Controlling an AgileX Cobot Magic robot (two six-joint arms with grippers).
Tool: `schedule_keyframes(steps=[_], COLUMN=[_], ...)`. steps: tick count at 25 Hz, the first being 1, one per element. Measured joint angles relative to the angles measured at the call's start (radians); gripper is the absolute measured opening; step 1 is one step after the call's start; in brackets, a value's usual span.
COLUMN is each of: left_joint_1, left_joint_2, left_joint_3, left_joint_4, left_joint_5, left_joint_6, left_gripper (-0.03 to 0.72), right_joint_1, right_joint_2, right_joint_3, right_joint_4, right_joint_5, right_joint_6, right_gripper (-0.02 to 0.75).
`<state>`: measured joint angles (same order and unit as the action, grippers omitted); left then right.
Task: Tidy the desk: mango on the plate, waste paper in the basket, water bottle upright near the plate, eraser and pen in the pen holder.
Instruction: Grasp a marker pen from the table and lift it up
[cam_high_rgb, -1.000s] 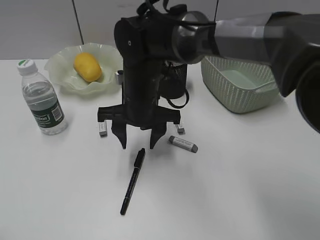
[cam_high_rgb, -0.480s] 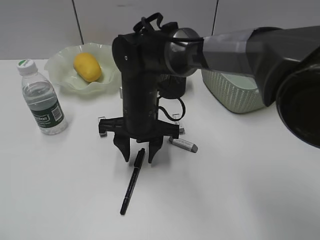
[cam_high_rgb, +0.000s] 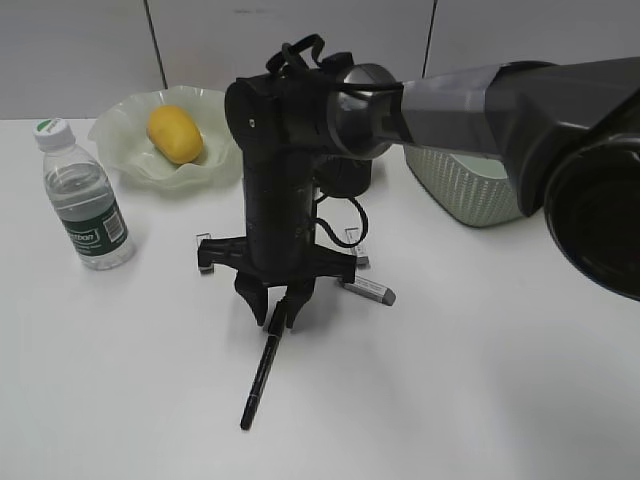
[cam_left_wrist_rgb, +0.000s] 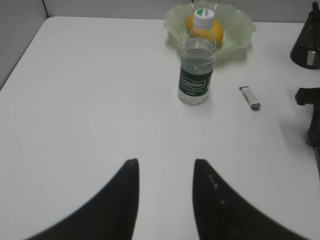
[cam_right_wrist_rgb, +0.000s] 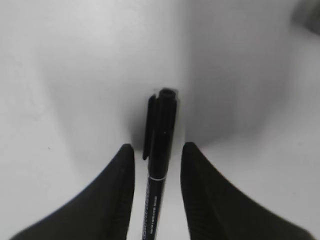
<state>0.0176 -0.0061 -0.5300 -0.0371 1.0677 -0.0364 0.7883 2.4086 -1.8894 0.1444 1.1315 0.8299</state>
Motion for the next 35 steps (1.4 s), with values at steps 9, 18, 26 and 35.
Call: schedule_keyframes(steps=[9,18,26,35], left_joint_1=[0.0,0.0,0.0,0.0], left_joint_2=[0.0,0.0,0.0,0.0], left_joint_3=[0.0,0.0,0.0,0.0], left_joint_4=[0.0,0.0,0.0,0.0], left_joint_5=[0.0,0.0,0.0,0.0], left_joint_6=[0.0,0.0,0.0,0.0], left_gripper=[0.266,0.246,0.242,0.241], right_joint_1=[0.0,0.0,0.0,0.0], right_joint_2=[0.003,0.02,0.028,0.025], right_joint_3=[0.0,-0.001,-0.002,-0.091], right_joint_4=[0.0,-0.005,-0.011,-0.053], right_joint_5=[-0.013,-0.023,-0.017,-0.013], right_joint_6=[0.007,0.007,0.007,0.008], right_gripper=[0.258,0.257,0.186,0.139])
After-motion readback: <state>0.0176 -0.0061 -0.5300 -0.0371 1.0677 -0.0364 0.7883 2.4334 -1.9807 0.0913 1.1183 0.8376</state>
